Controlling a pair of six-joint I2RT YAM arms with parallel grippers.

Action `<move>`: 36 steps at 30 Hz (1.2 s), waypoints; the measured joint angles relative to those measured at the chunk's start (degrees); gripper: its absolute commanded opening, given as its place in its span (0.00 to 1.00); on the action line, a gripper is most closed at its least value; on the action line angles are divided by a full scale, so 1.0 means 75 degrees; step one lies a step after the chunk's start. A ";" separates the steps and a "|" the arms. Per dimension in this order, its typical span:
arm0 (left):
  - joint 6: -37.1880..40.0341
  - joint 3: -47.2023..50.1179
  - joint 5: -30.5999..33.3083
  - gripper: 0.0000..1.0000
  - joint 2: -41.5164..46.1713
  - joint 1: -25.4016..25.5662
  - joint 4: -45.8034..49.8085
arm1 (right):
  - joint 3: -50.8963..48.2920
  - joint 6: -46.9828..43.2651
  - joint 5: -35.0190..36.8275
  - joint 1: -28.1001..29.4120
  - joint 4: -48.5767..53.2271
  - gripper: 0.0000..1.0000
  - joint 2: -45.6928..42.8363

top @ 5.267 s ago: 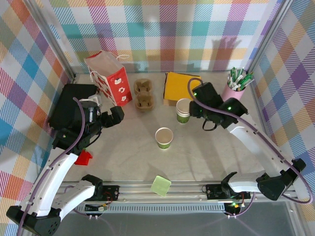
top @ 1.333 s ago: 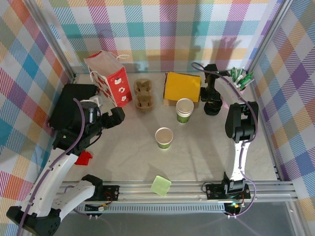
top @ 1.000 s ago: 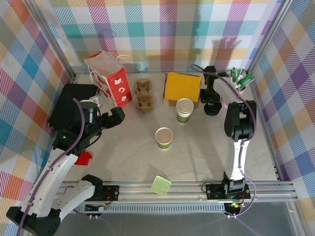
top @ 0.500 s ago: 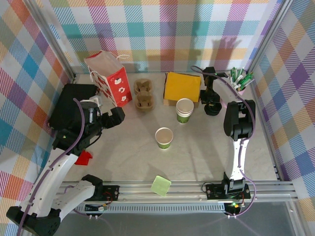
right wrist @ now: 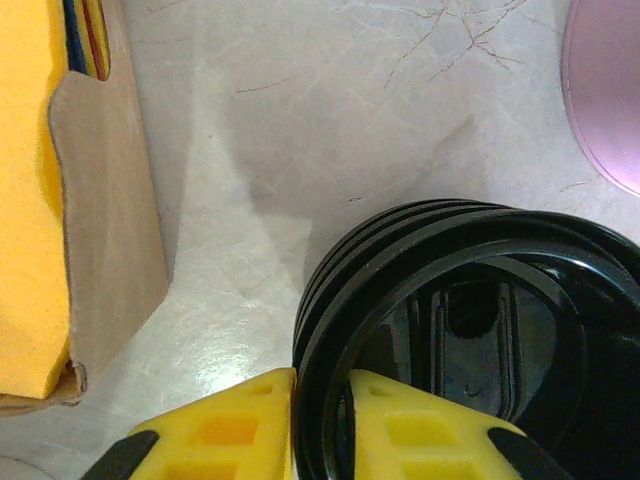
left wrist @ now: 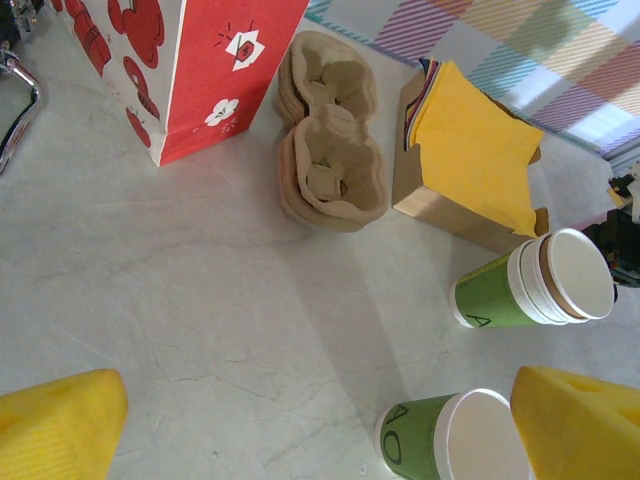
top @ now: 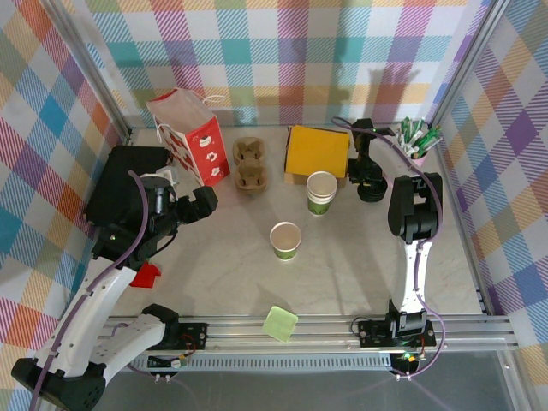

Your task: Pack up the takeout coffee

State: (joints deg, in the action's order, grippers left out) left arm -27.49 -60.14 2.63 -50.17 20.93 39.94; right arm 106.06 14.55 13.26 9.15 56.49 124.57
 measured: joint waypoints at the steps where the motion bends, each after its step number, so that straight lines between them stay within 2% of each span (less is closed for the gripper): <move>1: 0.0000 0.0000 0.0000 0.98 0.0000 0.0000 0.0000 | 0.0000 0.0000 0.0000 0.0000 0.0012 0.16 0.0000; 10: 0.0003 0.0000 -0.0003 0.98 0.0000 0.0000 0.0000 | -0.0061 0.0058 -0.0067 0.0000 0.0131 0.11 -0.0382; 16: 0.0122 0.0000 -0.0006 0.96 -0.0012 0.0178 -0.0029 | -0.0428 0.0329 -0.0565 0.0000 0.0152 0.11 -0.2014; 20: 0.0341 -0.0163 -0.0035 0.94 -0.0239 0.0874 -0.0367 | -0.0816 0.0714 -0.1480 0.0000 -0.0073 0.11 -0.3605; 27: 0.0699 -0.0577 -0.0221 0.95 -0.1134 0.2602 -0.1679 | -0.1912 0.1988 -0.3558 0.0064 -0.1035 0.12 -0.5776; 32: 0.0799 -0.0347 -0.0554 0.97 -0.1865 0.3331 -0.3398 | -0.2850 0.3174 -0.4468 0.0466 -0.1920 0.12 -0.6467; 36: 0.1081 0.0017 -0.0761 0.97 -0.2567 0.3672 -0.4832 | -0.3523 0.4080 -0.4733 0.0941 -0.2538 0.12 -0.6726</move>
State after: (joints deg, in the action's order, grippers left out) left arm -19.38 -60.01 -3.07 -69.43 48.47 3.70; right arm 79.64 45.15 -22.24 16.21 37.45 74.13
